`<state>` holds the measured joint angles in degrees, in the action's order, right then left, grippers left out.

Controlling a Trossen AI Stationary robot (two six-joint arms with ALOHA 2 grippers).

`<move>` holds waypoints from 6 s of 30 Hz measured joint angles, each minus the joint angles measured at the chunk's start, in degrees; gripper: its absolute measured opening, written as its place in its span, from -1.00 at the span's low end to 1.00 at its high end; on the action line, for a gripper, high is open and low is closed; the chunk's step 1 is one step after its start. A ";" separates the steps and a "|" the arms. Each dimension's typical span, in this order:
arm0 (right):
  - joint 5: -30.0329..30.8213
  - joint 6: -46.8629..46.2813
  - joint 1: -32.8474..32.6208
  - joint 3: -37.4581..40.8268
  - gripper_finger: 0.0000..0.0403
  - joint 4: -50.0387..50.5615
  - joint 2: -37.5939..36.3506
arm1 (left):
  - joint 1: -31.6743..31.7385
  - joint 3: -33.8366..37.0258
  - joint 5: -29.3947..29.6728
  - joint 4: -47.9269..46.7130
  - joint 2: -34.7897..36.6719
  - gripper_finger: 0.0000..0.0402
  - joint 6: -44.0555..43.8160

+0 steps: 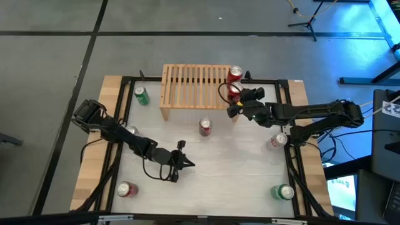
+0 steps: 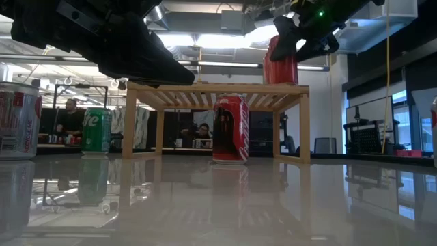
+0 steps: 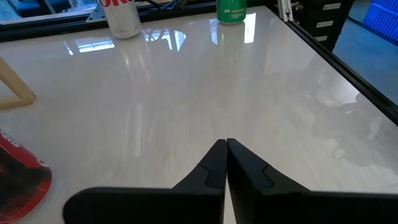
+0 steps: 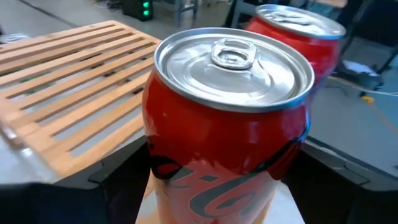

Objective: Place canned beverage on shelf
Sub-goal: Put the red soda can on the shelf, then put the top red white soda can on the shelf

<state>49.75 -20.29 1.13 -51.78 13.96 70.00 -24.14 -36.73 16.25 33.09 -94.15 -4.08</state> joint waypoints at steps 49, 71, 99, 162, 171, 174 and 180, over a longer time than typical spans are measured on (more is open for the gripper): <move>-1.31 -0.85 0.02 -1.14 0.62 2.64 -0.02 | 0.00 0.01 0.00 -0.05 -0.02 -0.98 -0.26; -3.94 -0.42 0.04 -1.19 0.62 2.60 -0.13 | 0.00 0.02 0.00 -0.03 -0.02 -0.98 -0.26; -2.74 3.78 0.02 -1.19 0.80 2.62 -0.07 | 0.00 0.02 0.04 0.38 -0.02 -0.98 -0.26; -3.96 4.24 -1.11 -14.72 0.89 21.00 -0.40 | -0.02 0.02 0.01 0.40 -0.02 -0.98 -0.25; -3.13 3.67 -5.12 -23.53 0.89 29.77 -0.42 | -0.02 0.02 0.02 0.44 -0.02 -0.98 -0.26; -4.74 2.52 -8.58 -24.63 0.89 31.71 -0.45 | 0.00 0.02 0.26 1.83 -0.02 -0.98 -0.29; -7.97 0.75 -19.20 -19.93 0.89 31.79 -0.44 | 0.00 0.02 1.25 4.71 -0.02 -0.81 1.57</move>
<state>41.78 -19.54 -18.07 -71.71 45.74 69.56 -24.14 -36.71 17.50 37.80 -94.17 -2.50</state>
